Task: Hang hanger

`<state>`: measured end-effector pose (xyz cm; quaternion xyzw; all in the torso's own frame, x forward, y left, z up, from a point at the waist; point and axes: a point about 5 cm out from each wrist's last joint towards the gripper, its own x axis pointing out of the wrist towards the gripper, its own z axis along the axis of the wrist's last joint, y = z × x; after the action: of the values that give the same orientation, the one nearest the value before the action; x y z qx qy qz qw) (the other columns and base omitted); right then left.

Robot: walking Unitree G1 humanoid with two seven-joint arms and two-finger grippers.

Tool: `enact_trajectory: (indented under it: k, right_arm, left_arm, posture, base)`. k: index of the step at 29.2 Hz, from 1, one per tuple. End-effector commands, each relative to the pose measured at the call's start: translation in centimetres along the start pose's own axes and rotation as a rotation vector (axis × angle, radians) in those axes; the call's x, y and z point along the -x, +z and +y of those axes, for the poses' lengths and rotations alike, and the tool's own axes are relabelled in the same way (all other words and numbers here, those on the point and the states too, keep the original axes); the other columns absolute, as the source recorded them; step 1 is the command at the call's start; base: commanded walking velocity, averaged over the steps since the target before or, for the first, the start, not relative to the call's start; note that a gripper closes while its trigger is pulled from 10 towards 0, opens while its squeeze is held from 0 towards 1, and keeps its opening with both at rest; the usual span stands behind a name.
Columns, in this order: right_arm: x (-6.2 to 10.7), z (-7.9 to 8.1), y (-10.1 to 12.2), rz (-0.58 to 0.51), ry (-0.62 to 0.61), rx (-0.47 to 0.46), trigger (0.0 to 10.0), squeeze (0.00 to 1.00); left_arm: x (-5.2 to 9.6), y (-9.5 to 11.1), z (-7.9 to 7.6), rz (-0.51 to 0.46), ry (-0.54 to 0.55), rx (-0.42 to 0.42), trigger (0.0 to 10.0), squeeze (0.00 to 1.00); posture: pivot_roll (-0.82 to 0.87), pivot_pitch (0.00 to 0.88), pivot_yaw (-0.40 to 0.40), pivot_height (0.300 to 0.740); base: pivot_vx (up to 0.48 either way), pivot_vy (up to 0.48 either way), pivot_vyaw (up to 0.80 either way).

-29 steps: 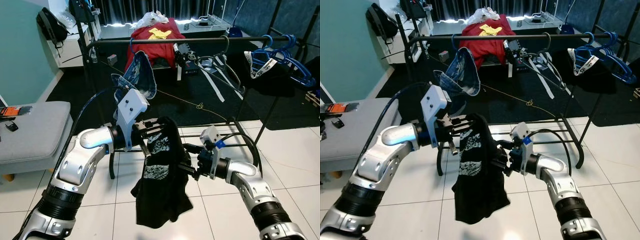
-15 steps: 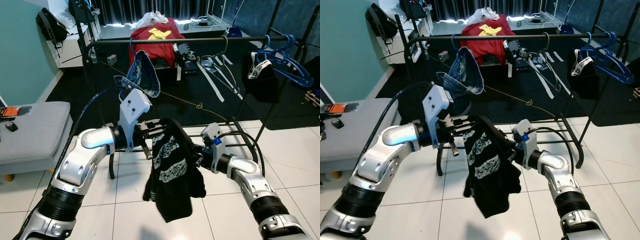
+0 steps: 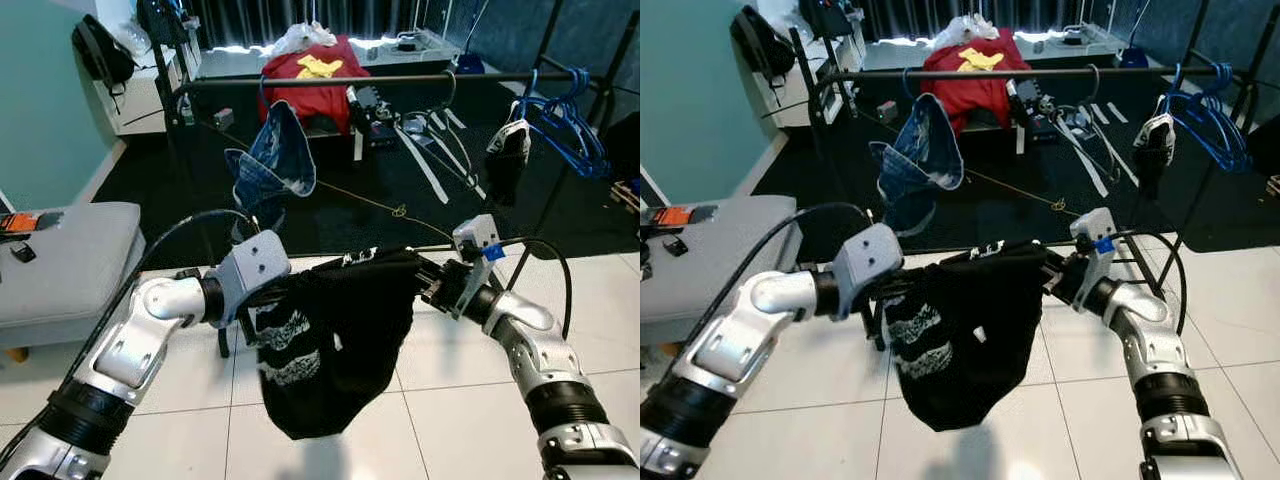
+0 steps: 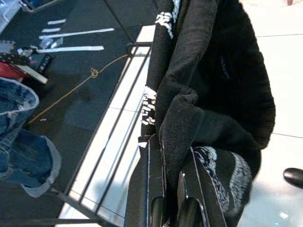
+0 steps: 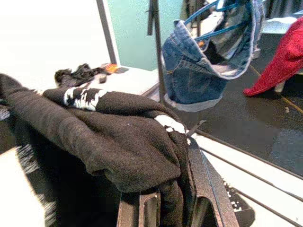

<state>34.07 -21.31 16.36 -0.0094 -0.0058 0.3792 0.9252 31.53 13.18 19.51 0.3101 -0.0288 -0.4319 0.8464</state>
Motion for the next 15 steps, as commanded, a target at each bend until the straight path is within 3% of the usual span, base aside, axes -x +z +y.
enact_trajectory:
  k: [1,7,11,13,15]
  right_arm:
    - [0.8,-0.5,1.1,-0.035,0.000,0.000,0.0,0.00]
    - [1.3,-0.5,1.5,-0.032,0.039,-0.027,0.0,0.00]
    - [1.6,-1.0,2.0,-0.041,0.023,-0.045,0.0,0.00]
    - [2.4,-4.3,3.2,-0.070,-0.297,-0.021,0.0,0.00]
    - [3.2,-6.1,4.2,-0.129,-0.479,-0.049,0.0,0.00]
  left_arm:
    - [1.0,-1.3,0.8,0.080,0.042,-0.027,0.0,0.00]
    - [1.5,-1.6,1.0,0.069,0.049,-0.039,0.0,0.00]
    - [1.7,-0.8,1.1,-0.024,0.046,-0.002,0.0,0.00]
    - [2.2,-0.9,0.9,-0.031,0.001,-0.005,0.0,0.00]
    - [2.5,-1.5,0.6,-0.001,-0.042,-0.015,0.0,0.00]
  posture:
    - [0.06,0.070,0.052,0.740]
    - [0.06,0.070,0.049,0.740]
    - [0.06,0.069,0.046,0.740]
    - [0.05,0.066,0.044,0.740]
    - [0.05,0.065,0.042,0.740]
  base:
    - [0.000,0.000,0.00]
    - [0.000,0.000,0.00]
    - [0.000,0.000,0.00]
    - [0.000,0.000,0.00]
    - [0.000,0.000,0.00]
